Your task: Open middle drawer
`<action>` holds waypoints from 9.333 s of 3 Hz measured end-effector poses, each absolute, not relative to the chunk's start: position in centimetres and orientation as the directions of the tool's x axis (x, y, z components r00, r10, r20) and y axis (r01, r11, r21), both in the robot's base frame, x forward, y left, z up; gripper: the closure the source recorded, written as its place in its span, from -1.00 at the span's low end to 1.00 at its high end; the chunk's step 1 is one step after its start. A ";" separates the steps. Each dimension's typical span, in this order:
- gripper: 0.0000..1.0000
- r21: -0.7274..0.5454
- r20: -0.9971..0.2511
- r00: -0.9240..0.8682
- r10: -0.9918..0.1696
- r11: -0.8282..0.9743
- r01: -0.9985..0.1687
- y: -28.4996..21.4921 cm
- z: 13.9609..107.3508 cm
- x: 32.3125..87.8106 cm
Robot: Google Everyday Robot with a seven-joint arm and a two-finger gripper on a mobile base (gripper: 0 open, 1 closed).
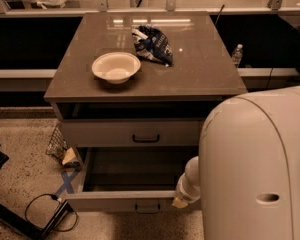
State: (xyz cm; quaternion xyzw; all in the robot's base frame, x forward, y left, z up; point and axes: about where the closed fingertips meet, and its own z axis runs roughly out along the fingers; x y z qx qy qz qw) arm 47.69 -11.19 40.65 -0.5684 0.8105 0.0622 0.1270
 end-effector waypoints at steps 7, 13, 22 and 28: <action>0.03 0.065 -0.251 -0.389 -0.886 0.386 -0.920 -11.7 41.0 39.6; -0.73 -0.068 -0.140 -0.367 -0.919 0.379 -0.923 -15.2 50.1 38.9; 1.00 -0.025 -0.269 -0.177 -0.947 0.190 -0.981 -16.4 40.4 48.8; 0.71 0.089 -0.193 -0.230 -0.954 0.216 -0.972 -12.5 42.2 38.3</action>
Offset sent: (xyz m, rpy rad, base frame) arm -0.3489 -0.0400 0.0507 -0.0378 0.4802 -0.2589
